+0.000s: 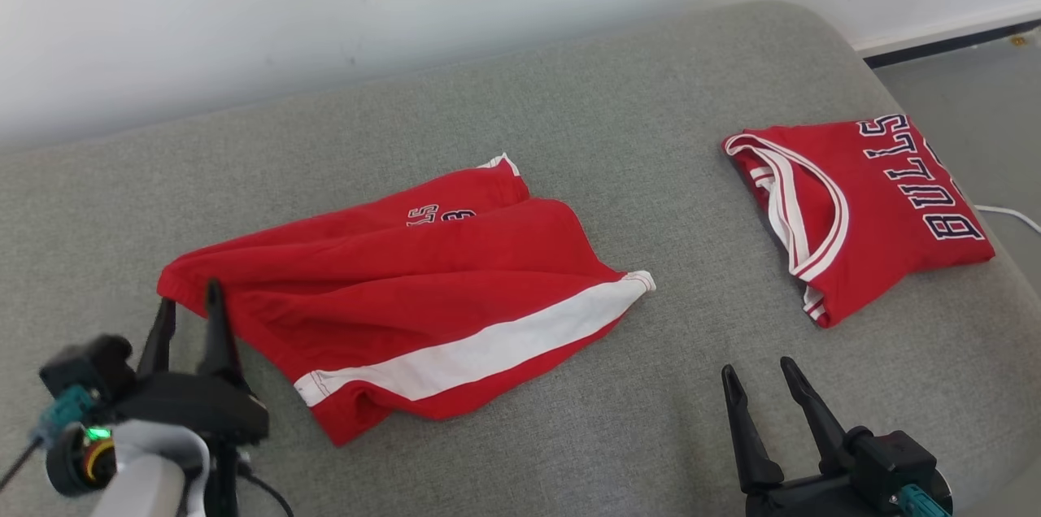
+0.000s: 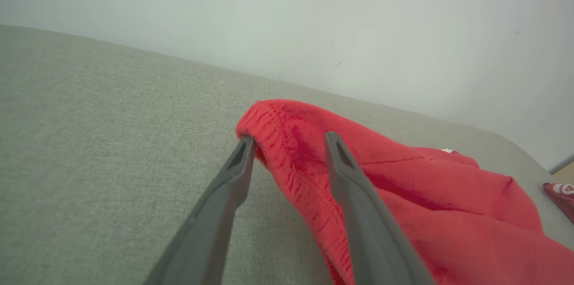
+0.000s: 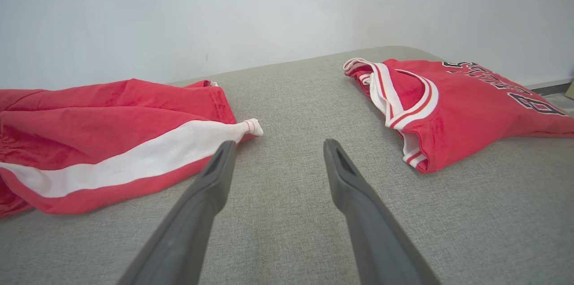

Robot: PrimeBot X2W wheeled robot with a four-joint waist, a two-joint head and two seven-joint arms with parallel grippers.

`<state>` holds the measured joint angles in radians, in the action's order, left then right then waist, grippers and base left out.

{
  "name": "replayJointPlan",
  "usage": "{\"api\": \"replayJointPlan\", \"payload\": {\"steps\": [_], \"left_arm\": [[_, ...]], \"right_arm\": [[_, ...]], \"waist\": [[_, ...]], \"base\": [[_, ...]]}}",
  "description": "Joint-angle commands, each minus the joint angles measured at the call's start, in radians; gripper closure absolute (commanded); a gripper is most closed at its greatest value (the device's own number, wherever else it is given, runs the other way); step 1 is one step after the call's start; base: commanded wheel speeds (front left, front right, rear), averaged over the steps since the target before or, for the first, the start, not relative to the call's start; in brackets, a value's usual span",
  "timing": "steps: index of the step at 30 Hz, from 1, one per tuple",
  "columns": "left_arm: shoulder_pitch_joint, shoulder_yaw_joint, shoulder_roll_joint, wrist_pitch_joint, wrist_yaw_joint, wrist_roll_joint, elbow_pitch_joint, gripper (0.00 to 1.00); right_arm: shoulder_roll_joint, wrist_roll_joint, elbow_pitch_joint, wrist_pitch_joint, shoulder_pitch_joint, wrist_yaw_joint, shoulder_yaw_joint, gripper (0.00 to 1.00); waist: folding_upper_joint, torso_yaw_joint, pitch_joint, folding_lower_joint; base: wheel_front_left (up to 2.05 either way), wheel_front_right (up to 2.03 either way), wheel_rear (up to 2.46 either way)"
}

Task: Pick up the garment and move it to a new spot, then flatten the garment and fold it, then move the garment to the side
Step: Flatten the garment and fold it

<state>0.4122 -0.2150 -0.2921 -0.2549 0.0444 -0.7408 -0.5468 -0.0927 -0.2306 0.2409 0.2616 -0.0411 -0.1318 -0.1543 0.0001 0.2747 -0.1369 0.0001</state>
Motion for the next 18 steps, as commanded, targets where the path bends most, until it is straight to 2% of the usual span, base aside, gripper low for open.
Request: {"api": "replayJointPlan", "payload": {"steps": [1,5,11,18], "left_arm": [[-0.034,0.000,0.007,-0.009,0.002,0.011,0.003,0.00],[-0.100,0.010,0.029,-0.011,-0.010,0.045,0.033,0.00],[-0.217,0.118,0.080,-0.010,-0.040,0.137,0.176,0.00],[-0.399,0.260,0.194,-0.010,-0.099,0.310,0.405,0.00]], "right_arm": [[0.002,0.000,0.000,0.004,0.004,0.003,0.001,0.00],[0.006,-0.004,0.003,0.004,0.014,0.003,0.002,0.00],[0.009,-0.002,0.003,0.004,0.022,0.003,0.007,0.00],[-0.001,0.001,0.007,0.004,0.023,0.003,0.021,0.00]], "waist": [[-0.0001,-0.005,0.012,-0.0001],[-0.0001,-0.019,0.032,-0.0001],[-0.0001,-0.044,0.055,-0.0001],[-0.0001,-0.076,0.086,-0.0001]], "base": [[0.00,0.00,0.00],[0.00,0.00,0.00],[0.00,0.00,0.00],[0.00,0.00,0.00]]}}
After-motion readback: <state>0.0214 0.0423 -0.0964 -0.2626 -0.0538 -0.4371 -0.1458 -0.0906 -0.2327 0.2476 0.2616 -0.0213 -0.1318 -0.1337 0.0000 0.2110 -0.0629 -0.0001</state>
